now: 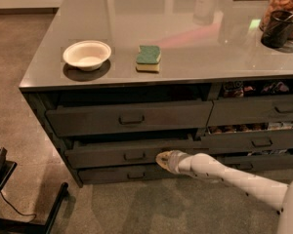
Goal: Close middle drawer
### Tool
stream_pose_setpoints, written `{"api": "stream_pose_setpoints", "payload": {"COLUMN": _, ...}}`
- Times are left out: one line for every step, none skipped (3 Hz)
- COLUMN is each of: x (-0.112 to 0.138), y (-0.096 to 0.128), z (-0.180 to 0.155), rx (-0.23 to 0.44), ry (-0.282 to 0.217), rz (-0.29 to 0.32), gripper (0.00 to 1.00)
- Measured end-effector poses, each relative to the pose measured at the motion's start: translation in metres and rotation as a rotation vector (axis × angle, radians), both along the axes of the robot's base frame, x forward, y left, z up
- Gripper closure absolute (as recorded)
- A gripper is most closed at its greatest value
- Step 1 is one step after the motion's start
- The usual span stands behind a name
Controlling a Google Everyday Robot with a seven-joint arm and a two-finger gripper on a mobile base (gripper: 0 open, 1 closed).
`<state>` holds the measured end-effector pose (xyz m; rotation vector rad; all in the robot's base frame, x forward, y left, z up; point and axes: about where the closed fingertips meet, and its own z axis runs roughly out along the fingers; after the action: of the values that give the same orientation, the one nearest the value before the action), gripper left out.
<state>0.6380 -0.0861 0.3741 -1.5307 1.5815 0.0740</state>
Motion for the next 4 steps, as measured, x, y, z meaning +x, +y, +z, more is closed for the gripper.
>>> {"api": "stream_pose_setpoints", "payload": {"x": 0.025, "y": 0.012, "z": -0.004, "rx": -0.027, "ry": 0.002, "rz": 0.030, "gripper": 1.00}}
{"api": "stream_pose_setpoints", "payload": {"x": 0.025, "y": 0.012, "z": -0.004, "rx": -0.027, "ry": 0.003, "rz": 0.030, "gripper": 1.00}}
{"api": "stream_pose_setpoints", "payload": {"x": 0.005, "y": 0.012, "z": 0.003, "rx": -0.021, "ry": 0.046, "rz": 0.041, "gripper": 1.00}}
{"api": "stream_pose_setpoints", "payload": {"x": -0.030, "y": -0.002, "z": 0.022, "rx": -0.014, "ry": 0.104, "rz": -0.006, "gripper": 1.00}}
